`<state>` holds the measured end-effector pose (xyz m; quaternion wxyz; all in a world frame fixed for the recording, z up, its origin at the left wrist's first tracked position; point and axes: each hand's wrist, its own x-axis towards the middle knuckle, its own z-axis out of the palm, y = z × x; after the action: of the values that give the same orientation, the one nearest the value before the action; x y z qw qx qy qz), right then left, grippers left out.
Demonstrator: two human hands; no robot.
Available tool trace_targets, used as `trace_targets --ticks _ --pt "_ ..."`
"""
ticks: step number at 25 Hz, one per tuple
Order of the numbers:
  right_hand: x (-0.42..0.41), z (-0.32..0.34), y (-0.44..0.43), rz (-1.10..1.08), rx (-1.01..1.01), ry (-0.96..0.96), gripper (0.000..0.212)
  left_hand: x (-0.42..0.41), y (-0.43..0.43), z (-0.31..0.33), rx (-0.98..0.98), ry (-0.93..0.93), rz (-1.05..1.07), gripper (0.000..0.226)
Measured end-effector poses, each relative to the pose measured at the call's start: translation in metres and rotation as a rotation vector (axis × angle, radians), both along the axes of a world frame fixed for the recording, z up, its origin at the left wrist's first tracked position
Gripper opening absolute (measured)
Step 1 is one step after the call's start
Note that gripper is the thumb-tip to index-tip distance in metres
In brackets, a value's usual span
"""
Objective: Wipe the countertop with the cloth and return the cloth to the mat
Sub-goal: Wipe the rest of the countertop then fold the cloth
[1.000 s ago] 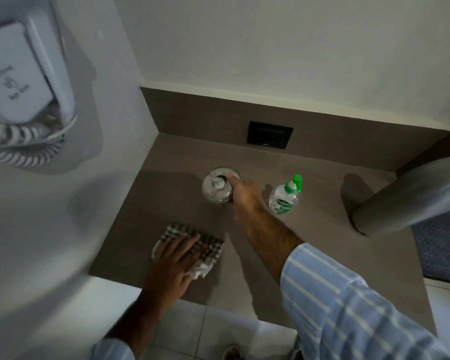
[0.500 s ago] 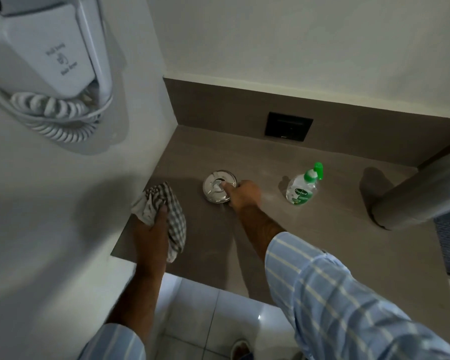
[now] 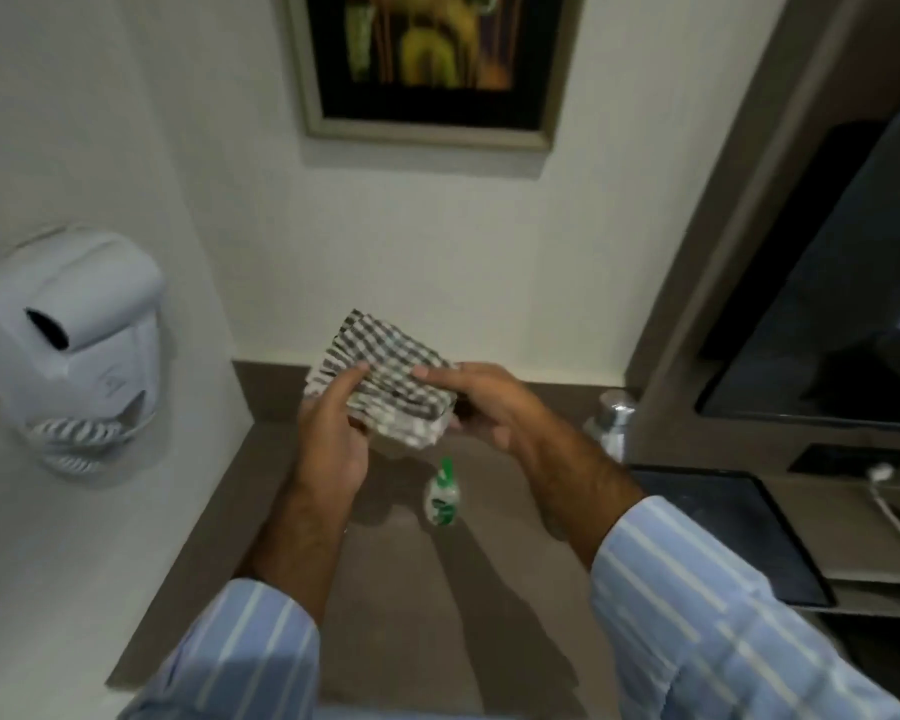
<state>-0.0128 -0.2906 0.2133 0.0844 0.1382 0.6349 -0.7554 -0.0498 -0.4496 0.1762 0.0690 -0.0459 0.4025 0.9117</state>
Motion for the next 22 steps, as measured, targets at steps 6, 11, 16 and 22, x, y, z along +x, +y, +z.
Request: trace_targets --ticks 6,11,16,22 --pt "0.078 0.098 0.192 -0.337 -0.039 0.169 0.028 0.029 0.146 0.083 -0.372 0.271 -0.482 0.018" --pt "0.155 0.044 0.342 -0.438 0.164 -0.022 0.030 0.078 0.302 0.048 -0.418 0.140 -0.672 0.028" --pt "0.195 -0.098 0.462 -0.437 0.258 -0.323 0.028 0.102 0.426 -0.098 -0.762 0.032 -0.721 0.011" --pt "0.158 -0.300 0.519 -0.370 0.614 -0.527 0.038 0.079 0.495 -0.277 -1.117 -0.189 -0.727 0.025"
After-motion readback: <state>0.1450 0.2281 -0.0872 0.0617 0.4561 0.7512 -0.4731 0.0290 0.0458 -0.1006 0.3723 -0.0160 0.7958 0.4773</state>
